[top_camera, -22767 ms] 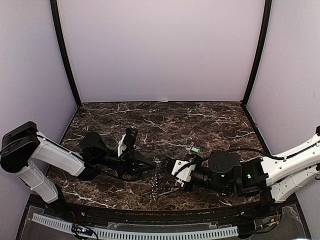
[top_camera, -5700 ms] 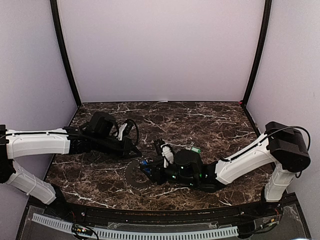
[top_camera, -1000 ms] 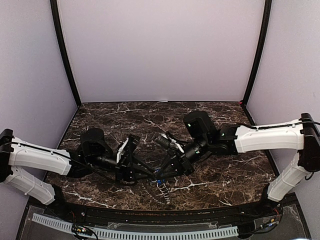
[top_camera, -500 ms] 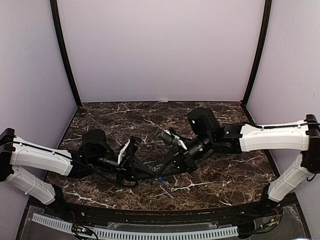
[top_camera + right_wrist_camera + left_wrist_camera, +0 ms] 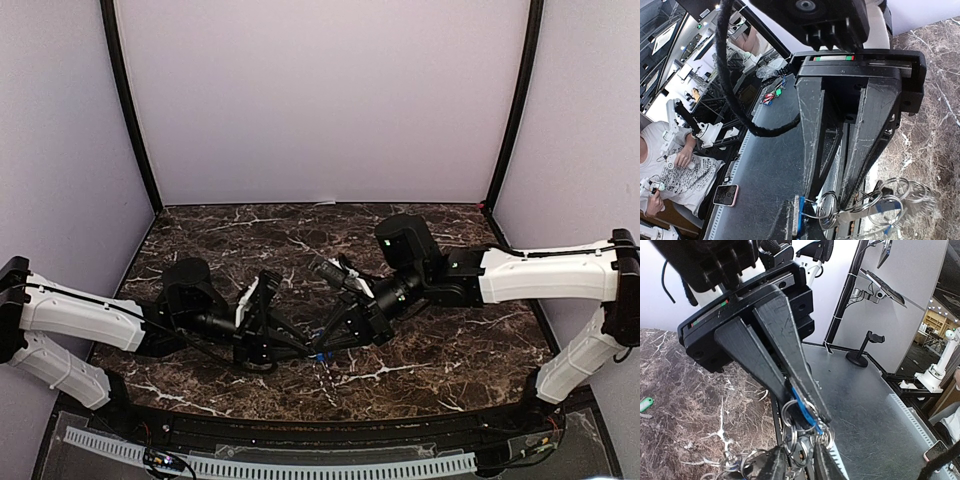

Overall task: Remove the keys from the keyring
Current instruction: Hold the keyring from the key storage ring.

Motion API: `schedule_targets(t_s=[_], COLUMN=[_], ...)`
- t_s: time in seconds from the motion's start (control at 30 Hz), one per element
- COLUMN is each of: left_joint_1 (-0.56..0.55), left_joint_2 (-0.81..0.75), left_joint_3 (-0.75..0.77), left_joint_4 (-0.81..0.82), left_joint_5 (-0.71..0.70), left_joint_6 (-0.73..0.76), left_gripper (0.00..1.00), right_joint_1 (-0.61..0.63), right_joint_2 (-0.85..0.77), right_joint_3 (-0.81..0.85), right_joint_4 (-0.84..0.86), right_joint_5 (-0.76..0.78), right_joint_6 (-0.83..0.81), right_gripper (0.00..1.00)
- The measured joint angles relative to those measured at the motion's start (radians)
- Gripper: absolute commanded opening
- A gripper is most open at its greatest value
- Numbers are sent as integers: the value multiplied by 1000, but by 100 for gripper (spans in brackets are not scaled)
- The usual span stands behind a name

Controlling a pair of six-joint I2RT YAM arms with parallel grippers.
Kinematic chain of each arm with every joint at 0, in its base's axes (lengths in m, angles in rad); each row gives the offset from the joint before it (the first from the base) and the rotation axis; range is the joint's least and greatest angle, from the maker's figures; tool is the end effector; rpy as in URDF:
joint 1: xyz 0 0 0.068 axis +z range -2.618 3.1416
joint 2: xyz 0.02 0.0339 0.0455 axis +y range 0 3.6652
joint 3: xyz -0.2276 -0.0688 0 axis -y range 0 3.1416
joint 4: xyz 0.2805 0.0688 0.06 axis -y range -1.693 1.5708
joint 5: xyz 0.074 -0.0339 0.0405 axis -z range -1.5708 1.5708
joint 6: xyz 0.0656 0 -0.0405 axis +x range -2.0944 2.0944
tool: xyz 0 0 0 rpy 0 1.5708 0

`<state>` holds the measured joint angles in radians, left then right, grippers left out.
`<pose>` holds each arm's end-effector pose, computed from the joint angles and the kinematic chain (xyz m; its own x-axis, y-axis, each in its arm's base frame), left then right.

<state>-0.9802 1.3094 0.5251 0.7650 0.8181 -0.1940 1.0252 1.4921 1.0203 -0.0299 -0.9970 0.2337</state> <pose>0.1390 -0.2932 0.1754 -0.1983 0.0592 -0.9783 0.9538 -0.2181 -0.2066 0.1477 0.3494 0.2136 -0.4387 -0.4805 -0.7594 -0.7653 -0.2431 0.5960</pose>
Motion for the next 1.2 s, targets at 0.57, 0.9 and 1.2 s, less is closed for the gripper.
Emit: schedule_targets(t_s=[0.57, 0.9, 1.2], left_joint_1=[0, 0, 0], left_joint_2=[0, -26, -29], left_joint_3=[-4, -24, -25], left_joint_4=[62, 97, 132], left_joint_5=[-5, -30, -41], left_joint_6=[-19, -28, -32], left_gripper=[0, 0, 0], right_joint_1=[-5, -31, -33], right_joint_2=[2, -56, -74], right_joint_3=[0, -90, -103], right_joint_4=[0, 31, 90], right_joint_5=[-8, 31, 47], right_joint_6=[7, 40, 85], right_gripper=[0, 0, 0])
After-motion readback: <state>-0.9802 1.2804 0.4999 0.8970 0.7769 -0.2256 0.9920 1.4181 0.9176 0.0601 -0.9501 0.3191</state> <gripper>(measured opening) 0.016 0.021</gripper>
